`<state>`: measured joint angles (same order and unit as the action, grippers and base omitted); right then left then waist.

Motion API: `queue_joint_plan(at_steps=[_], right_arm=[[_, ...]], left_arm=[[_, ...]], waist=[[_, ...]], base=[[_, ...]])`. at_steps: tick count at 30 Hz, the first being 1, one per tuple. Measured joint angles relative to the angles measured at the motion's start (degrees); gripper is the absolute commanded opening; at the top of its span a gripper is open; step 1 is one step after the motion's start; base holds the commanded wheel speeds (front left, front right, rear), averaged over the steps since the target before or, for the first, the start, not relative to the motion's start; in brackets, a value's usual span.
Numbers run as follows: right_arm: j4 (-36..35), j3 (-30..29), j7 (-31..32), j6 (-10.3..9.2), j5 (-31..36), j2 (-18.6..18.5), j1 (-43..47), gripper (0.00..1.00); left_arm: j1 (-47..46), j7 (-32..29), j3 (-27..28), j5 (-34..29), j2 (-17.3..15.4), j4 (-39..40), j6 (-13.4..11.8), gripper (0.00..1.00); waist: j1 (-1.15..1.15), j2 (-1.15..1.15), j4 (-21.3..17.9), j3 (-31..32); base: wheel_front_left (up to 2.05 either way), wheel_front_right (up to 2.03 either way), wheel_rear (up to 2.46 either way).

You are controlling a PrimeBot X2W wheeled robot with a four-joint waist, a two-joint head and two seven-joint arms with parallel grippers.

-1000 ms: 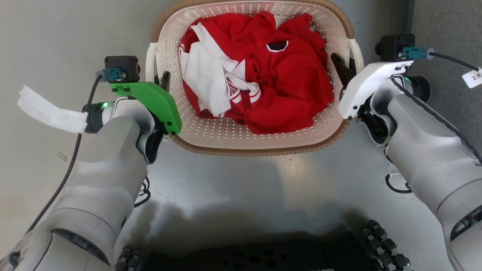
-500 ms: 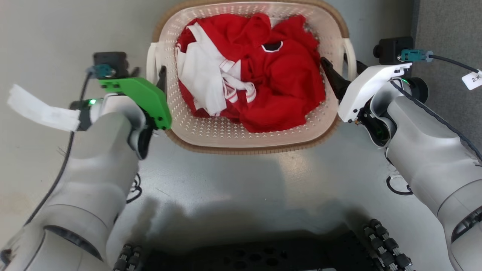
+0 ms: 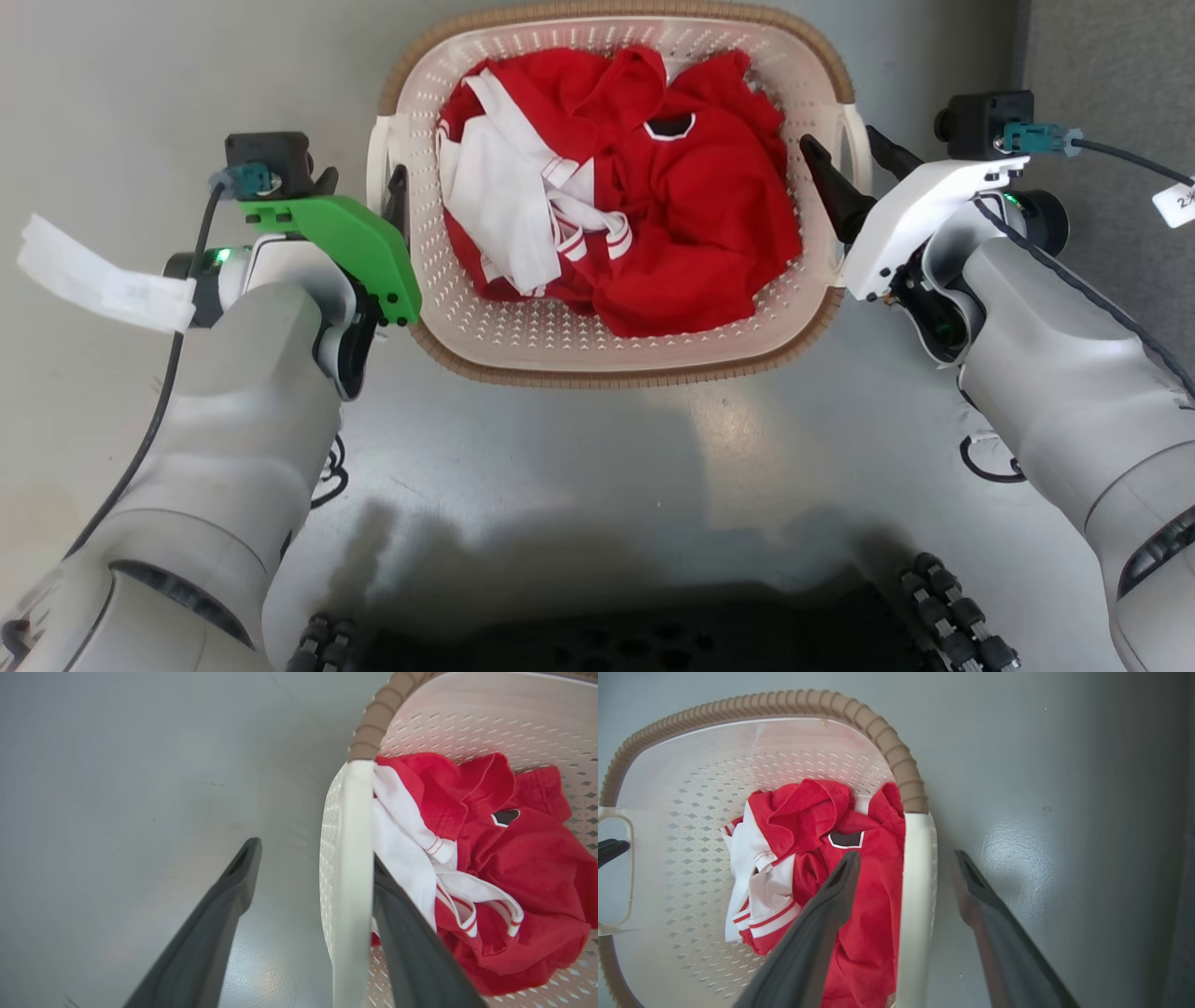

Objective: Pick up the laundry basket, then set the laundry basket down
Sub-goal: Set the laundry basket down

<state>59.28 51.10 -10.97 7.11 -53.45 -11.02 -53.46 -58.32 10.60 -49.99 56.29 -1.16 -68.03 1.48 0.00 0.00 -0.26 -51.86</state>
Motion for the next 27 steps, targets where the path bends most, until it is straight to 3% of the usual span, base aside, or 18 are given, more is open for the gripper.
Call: queue_joint_plan(at_steps=[13, 27], right_arm=[[0.8, 1.0, -1.7, 0.0, -2.1, 1.8, 3.5, 1.0], [0.3, 0.3, -3.1, 0.0, -3.4, 1.9, 5.9, 1.0]], left_arm=[[5.1, 2.0, -0.1, 2.0, 0.0, -0.3, 0.1, 1.0], [7.8, 3.6, 0.5, 2.4, 0.0, -0.5, 2.0, 1.0]], waist=[[0.0, 0.0, -0.5, 7.1], [0.0, 0.0, -1.4, 17.6]], base=[[0.0, 0.0, 0.0], [0.0, 0.0, 0.0]])
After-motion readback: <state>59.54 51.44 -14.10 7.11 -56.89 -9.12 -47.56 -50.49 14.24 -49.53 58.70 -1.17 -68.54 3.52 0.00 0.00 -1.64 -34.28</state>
